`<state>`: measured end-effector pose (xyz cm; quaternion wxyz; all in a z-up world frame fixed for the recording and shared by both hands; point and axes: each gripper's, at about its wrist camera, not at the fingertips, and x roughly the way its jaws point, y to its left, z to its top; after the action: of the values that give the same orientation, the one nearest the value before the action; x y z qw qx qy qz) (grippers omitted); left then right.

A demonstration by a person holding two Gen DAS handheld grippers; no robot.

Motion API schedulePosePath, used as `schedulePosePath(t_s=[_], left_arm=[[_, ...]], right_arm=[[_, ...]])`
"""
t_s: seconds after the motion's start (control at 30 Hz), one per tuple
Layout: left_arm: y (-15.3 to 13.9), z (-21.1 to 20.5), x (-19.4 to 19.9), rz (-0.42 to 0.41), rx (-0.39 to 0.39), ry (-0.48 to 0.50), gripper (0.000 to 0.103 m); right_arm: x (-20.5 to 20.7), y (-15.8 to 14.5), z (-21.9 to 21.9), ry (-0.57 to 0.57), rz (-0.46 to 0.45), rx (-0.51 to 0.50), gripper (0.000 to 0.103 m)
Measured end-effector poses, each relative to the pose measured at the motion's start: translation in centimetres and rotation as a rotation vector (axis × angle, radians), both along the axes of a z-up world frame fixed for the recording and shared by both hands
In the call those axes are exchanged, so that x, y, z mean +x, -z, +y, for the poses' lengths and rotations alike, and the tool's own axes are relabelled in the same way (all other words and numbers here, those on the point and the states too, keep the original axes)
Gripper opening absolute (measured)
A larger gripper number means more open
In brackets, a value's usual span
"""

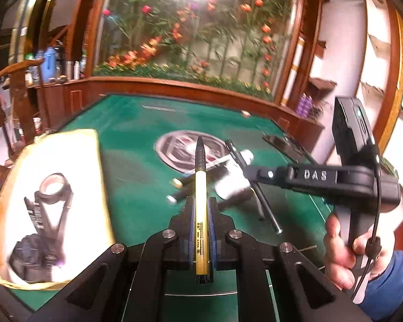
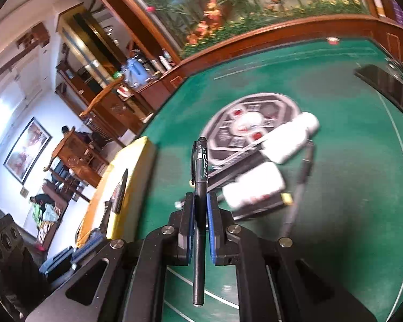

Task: Organize rigid objects
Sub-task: 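Carry the yellow pen and black pen over the white tray and open both tools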

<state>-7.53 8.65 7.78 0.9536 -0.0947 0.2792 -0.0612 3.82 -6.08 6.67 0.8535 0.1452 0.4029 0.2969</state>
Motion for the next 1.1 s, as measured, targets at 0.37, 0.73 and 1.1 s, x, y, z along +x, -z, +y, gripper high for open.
schedulePosePath(t_s=[0.37,0.73,1.1], left_arm=[[-0.3,10.5,-0.5,0.004,-0.060,-0.201,0.008],[3.1,19.5,1.7,0.117,-0.128,-0.338,0.008],[5.8,21.9,3.0,0.232,-0.158,-0.385,0.009]], right_arm=[[-0.2,-3.2,11.4,-0.202,0.009,-0.022,0.009],[2.7,-0.7,23.3,-0.291,0.112,-0.159,0.009],[5.9,2.0,29.5,-0.285,0.115,-0.349,0.009]])
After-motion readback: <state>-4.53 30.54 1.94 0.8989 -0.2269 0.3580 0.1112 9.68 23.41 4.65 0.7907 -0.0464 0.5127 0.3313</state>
